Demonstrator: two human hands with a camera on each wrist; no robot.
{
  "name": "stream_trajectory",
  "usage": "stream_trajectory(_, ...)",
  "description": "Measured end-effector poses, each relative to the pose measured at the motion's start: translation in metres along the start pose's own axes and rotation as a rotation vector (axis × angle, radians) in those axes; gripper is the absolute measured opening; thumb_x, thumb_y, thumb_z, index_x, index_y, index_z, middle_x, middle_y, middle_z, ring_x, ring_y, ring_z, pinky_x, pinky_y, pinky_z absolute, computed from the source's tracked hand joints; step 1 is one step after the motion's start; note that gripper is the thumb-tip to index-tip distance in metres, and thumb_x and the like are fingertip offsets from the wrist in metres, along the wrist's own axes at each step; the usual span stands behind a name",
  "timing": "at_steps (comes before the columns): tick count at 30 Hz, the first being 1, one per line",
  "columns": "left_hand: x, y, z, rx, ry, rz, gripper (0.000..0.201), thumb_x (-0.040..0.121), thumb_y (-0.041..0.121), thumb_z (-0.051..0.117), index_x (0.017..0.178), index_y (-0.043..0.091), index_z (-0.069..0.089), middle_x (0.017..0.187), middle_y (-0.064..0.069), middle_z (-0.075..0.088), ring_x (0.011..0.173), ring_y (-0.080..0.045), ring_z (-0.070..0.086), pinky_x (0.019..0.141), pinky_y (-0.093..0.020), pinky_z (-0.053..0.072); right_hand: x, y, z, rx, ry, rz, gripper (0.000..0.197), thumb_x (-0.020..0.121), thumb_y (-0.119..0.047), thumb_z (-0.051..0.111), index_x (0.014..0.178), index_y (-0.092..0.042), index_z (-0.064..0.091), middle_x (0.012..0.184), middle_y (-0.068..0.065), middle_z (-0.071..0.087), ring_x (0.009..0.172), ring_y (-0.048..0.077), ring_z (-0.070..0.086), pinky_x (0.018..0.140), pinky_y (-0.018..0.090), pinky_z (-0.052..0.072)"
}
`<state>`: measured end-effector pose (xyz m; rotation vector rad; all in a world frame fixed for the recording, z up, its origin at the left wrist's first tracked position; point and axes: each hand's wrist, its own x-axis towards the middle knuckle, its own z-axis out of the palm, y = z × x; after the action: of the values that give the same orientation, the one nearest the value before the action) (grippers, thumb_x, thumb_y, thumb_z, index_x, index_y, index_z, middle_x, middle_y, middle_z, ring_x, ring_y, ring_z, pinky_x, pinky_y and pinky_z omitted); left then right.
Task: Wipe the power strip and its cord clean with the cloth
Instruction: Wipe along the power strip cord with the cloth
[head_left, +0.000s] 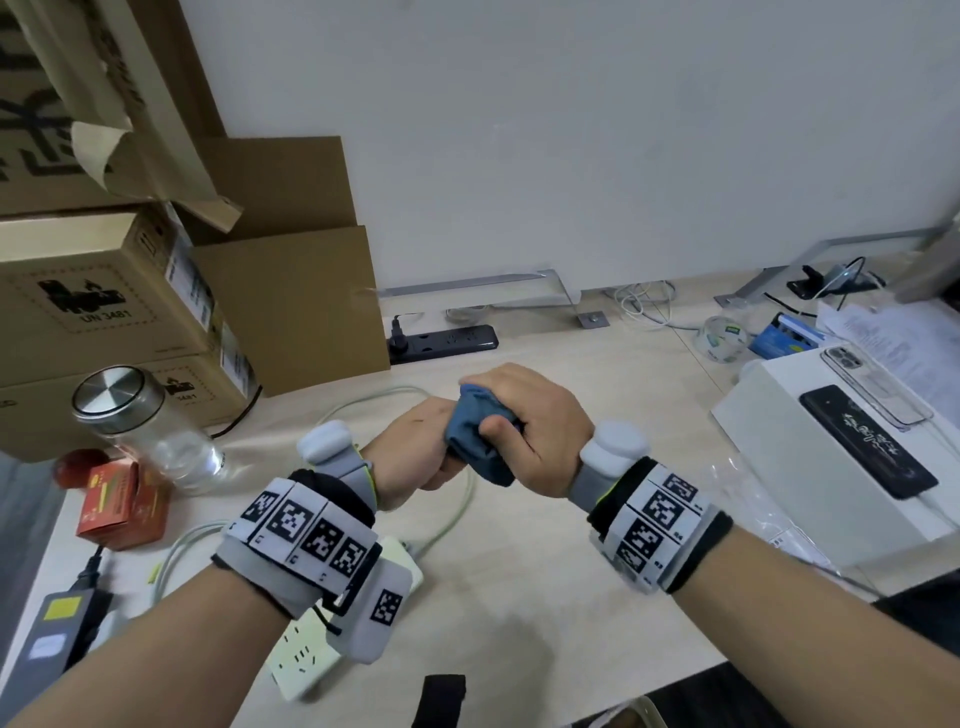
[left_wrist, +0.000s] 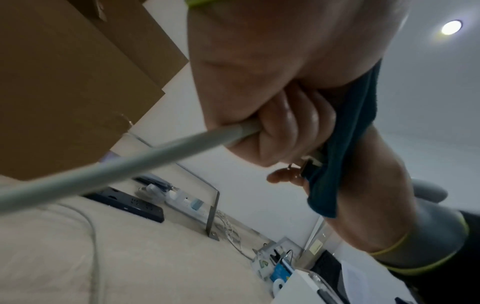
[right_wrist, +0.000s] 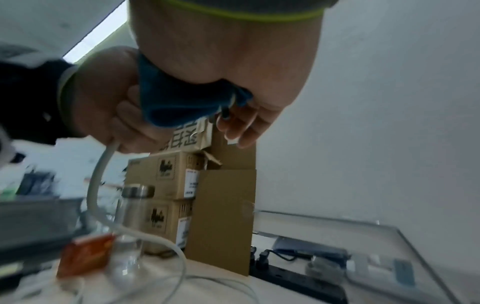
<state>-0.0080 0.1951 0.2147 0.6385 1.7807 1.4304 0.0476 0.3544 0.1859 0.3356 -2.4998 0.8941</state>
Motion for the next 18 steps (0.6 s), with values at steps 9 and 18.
stream_trajectory(9, 0.002, 0.000, 0.014, 0.009, 0.117, 0.205, 0.031, 0.083, 0.025, 0.038, 0.053, 0.020, 0.034, 0.045, 0.009, 0.029, 0.041, -0.009, 0.021, 0.042, -0.020, 0.020, 0.020, -0.018, -0.002, 0.151, 0.239, 0.307, 0.048, 0.094, -0.040, 0.032, 0.067, -0.012, 0.060, 0.058, 0.002, 0.059, 0.057, 0.020, 0.052, 0.056, 0.029, 0.043)
stream_trajectory(18, 0.007, -0.001, 0.015, 0.372, 0.333, 0.380, 0.039, 0.091, 0.045, 0.029, 0.063, 0.020, 0.035, 0.054, 0.007, 0.034, 0.052, -0.014, 0.031, 0.053, -0.033, 0.026, 0.047, -0.025, -0.010, 1.366, 0.536, 0.986, 0.023, 0.095, -0.020, 0.044, 0.081, -0.012, 0.060, 0.074, 0.005, 0.061, 0.064, 0.015, 0.060, 0.059, 0.029, 0.047)
